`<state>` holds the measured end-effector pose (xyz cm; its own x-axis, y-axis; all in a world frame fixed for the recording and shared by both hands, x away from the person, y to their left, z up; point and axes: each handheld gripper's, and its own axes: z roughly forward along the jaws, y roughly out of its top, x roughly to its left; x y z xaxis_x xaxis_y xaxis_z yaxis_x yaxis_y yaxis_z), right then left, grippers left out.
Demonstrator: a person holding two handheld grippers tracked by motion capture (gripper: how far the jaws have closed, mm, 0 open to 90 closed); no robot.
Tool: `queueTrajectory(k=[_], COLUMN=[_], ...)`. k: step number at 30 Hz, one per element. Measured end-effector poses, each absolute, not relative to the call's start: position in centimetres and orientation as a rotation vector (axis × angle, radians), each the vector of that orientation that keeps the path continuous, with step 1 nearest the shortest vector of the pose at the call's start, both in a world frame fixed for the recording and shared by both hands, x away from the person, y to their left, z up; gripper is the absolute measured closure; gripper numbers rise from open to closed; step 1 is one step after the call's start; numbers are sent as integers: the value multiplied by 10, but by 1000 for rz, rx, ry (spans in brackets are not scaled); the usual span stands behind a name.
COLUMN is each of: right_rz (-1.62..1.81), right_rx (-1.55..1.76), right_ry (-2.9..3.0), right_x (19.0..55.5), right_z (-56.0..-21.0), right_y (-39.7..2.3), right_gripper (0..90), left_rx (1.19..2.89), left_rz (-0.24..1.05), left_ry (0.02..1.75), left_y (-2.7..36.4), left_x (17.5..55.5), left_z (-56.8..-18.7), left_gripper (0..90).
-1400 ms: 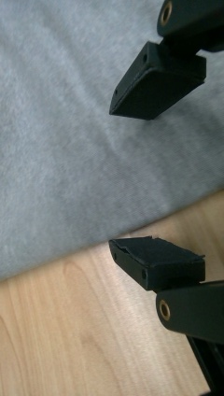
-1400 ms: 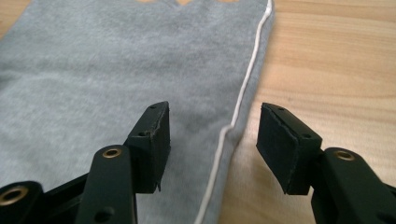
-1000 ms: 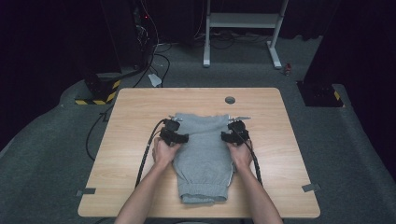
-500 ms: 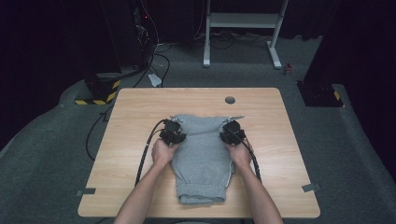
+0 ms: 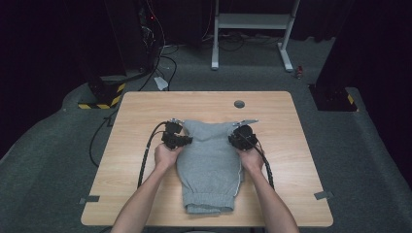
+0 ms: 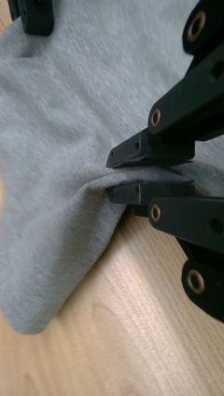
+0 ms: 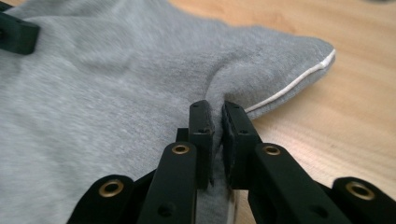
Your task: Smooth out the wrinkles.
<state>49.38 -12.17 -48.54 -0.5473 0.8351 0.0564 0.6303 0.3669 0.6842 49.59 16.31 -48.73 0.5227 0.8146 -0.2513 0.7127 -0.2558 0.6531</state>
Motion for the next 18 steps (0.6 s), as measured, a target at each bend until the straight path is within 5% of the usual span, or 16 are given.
queueTrajectory(k=[18], right_rz=[1132], right_rx=[1308], right_ry=[2279], right_x=[496], right_z=[-438], right_y=[-138], right_gripper=[837], left_rx=[1943], left_rz=[180], left_ry=[1178], left_y=[172], left_x=[506], left_z=[-434], left_gripper=[821])
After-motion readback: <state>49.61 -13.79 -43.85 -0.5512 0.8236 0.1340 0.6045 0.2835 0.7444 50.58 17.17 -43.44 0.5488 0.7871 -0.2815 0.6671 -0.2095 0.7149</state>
